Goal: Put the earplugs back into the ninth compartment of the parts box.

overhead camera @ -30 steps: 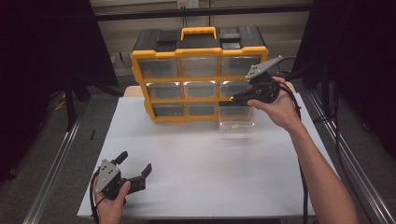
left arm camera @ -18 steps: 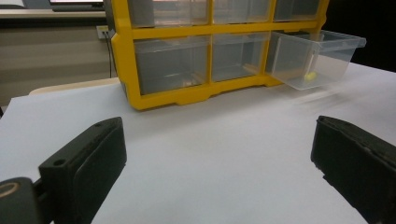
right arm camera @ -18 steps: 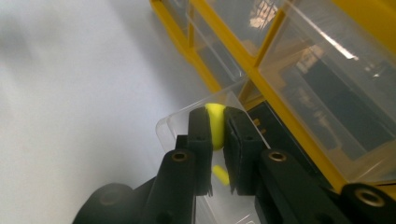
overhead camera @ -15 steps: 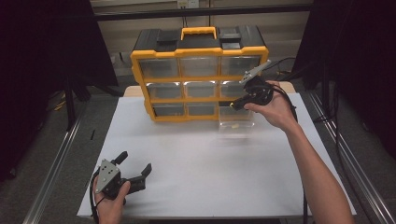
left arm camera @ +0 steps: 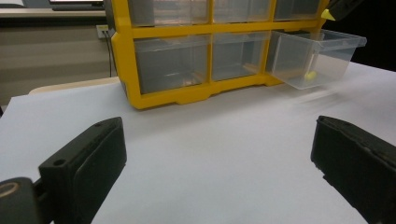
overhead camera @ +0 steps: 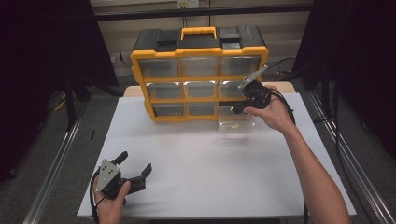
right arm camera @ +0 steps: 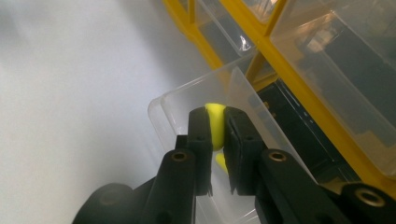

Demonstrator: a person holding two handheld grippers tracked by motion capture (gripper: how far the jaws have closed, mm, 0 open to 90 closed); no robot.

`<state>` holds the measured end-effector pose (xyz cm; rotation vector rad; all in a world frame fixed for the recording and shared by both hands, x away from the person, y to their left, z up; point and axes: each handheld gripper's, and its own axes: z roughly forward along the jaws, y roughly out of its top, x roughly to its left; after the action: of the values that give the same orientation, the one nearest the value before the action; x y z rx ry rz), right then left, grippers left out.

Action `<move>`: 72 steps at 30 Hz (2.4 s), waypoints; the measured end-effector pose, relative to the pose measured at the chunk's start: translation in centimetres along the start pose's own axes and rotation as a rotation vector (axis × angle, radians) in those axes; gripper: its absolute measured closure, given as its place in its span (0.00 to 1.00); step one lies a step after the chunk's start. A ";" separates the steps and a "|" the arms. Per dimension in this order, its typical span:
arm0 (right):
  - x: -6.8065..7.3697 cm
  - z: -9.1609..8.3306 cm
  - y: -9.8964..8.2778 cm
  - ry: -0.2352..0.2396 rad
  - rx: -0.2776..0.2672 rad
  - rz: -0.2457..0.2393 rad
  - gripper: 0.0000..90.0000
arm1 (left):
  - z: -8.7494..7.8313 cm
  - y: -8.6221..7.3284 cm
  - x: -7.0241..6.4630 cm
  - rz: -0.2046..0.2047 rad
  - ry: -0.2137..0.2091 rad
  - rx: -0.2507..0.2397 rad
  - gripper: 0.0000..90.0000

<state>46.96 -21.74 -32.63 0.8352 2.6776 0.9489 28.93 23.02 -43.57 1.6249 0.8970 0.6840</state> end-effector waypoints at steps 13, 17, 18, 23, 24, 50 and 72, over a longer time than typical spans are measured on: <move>-0.4 1.3 -0.4 0.000 0.039 0.012 0.89 | 0.0 0.0 0.0 -0.001 -0.001 -0.001 0.04; -0.5 1.7 -0.5 -0.002 0.051 0.010 0.89 | 0.0 0.0 0.0 0.000 -0.001 -0.001 0.04; -0.6 1.8 -0.5 -0.005 0.055 0.009 0.89 | 0.0 0.0 0.0 -0.001 -0.001 -0.001 0.04; -1.1 2.2 -0.6 -0.014 0.067 0.021 0.89 | -0.1 0.0 0.0 -0.003 0.000 -0.003 0.04; -1.1 2.3 -0.7 -0.012 0.071 0.021 0.89 | -0.1 0.0 0.0 -0.008 -0.001 -0.002 0.04; -1.9 2.5 -1.8 -0.034 0.021 0.090 0.47 | -0.1 0.0 0.0 -0.002 -0.004 -0.004 0.04; -0.9 0.0 -3.5 -0.100 -0.189 0.171 0.04 | -0.2 0.0 0.1 -0.002 0.003 -0.002 0.04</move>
<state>46.18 -24.49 -34.81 1.0517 2.4173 1.1441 28.85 23.20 -43.54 1.6217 0.8992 0.6857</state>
